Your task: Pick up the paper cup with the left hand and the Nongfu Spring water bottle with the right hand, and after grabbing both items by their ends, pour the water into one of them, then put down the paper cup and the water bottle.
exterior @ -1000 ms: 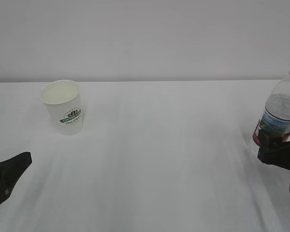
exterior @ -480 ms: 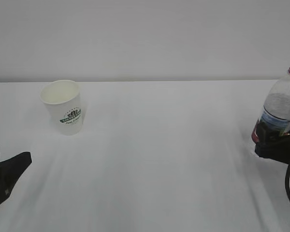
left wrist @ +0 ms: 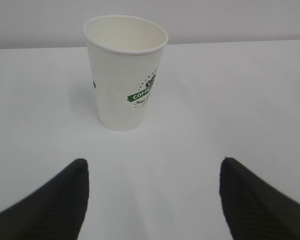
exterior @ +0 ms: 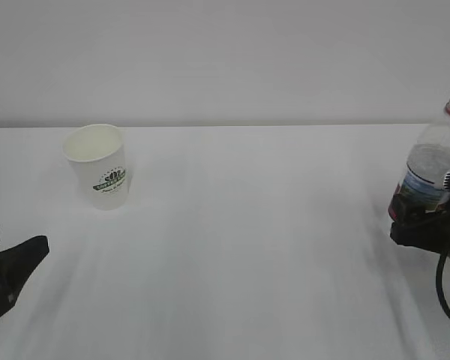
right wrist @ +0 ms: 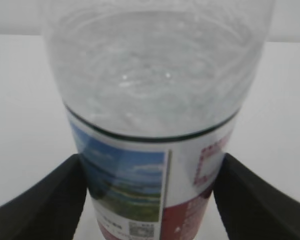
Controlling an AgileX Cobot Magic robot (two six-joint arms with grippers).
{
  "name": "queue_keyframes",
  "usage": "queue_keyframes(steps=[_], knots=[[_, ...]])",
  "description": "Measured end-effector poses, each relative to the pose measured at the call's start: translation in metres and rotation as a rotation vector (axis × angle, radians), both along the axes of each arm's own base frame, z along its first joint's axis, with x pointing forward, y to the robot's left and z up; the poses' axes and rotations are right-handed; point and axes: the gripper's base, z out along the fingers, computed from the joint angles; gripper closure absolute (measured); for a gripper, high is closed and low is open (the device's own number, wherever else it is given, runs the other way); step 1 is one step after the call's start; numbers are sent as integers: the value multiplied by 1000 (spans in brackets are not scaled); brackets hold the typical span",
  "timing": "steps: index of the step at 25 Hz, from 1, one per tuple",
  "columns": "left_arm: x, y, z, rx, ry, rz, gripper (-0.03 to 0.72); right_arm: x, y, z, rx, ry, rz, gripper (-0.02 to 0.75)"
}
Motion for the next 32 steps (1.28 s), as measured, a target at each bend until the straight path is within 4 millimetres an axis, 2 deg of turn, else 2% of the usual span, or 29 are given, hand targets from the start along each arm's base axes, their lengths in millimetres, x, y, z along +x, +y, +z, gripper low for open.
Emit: queue_keyframes(steps=[18, 32], knots=[[0, 0, 0, 0, 0, 2, 98, 21, 5, 8, 16, -59, 17, 147], [0, 0, 0, -1, 0, 4, 99, 23, 5, 2, 64, -65, 7, 147]])
